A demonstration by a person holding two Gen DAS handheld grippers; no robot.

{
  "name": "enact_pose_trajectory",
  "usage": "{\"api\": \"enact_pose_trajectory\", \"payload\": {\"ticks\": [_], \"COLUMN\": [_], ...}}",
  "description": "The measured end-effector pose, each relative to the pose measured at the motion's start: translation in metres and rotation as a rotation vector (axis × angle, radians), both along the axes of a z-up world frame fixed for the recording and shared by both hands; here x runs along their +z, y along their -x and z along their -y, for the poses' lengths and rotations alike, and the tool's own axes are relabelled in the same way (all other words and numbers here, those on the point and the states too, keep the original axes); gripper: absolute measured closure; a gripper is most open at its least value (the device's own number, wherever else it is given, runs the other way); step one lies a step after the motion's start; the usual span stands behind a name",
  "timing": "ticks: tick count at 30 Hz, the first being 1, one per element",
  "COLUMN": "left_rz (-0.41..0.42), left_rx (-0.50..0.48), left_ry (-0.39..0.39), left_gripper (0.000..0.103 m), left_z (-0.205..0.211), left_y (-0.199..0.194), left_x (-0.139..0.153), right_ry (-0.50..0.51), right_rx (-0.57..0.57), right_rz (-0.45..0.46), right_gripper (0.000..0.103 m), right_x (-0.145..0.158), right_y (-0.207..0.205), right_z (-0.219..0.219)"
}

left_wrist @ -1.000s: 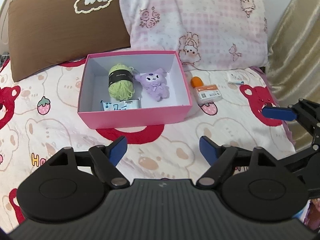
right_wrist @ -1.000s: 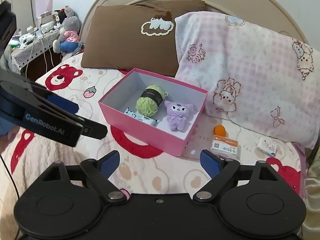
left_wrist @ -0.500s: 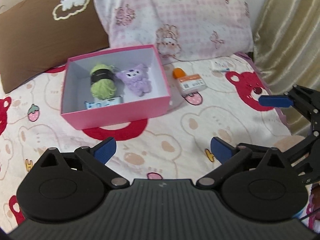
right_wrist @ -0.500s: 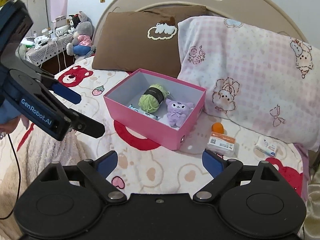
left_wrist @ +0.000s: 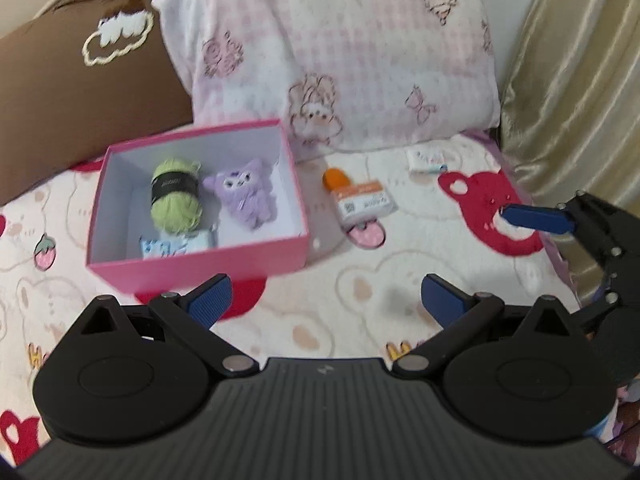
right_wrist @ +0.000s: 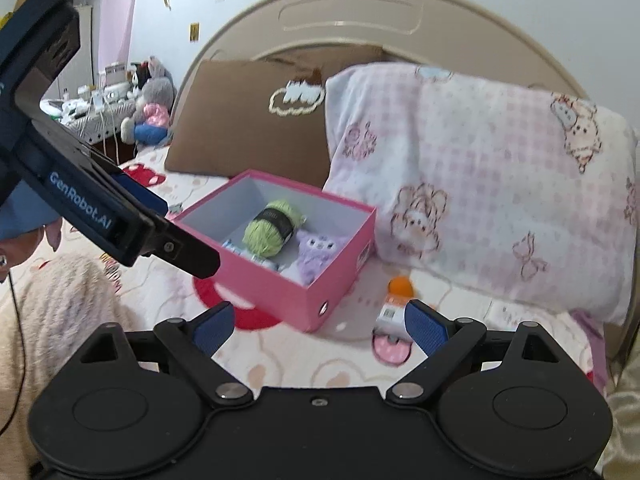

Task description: Organize objects

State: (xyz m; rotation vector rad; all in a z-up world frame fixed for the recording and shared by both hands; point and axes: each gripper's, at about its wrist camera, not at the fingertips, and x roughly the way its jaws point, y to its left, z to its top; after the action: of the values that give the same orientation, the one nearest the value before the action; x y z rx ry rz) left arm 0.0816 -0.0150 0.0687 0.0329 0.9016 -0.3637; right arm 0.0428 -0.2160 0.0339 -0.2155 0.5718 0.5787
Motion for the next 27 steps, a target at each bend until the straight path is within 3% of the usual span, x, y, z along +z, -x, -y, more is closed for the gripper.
{"api": "enact_pose_trajectory", "payload": {"ticks": [7,11,14,23,27], "left_rz": [0.069,0.081,0.108,0.145,0.162], "left_rx": [0.029,0.051,0.051,0.017,-0.010], "left_ry": [0.026,0.075,0.104,0.146,0.137], "left_gripper": [0.002,0.003,0.003,0.004,0.009], "left_z": [0.019,0.030,0.041,0.078,0.095], "left_y": [-0.020,-0.038,-0.049,-0.077,-0.084], "left_x": [-0.009,-0.018,-0.024,-0.055,-0.074], "right_ry": [-0.052,0.029,-0.003,0.040,-0.017], "right_rx": [-0.043,-0.072,-0.082,0.032,-0.008], "right_rz": [0.028,-0.054,-0.108,-0.030,-0.053], "right_gripper": [0.009,0.010,0.010,0.010,0.010], "right_x": [-0.024,-0.045,-0.059,-0.077,-0.091], "right_y": [-0.033,-0.062,-0.079,-0.105,-0.115], "right_z": [0.015,0.016,0.019,0.015,0.033]}}
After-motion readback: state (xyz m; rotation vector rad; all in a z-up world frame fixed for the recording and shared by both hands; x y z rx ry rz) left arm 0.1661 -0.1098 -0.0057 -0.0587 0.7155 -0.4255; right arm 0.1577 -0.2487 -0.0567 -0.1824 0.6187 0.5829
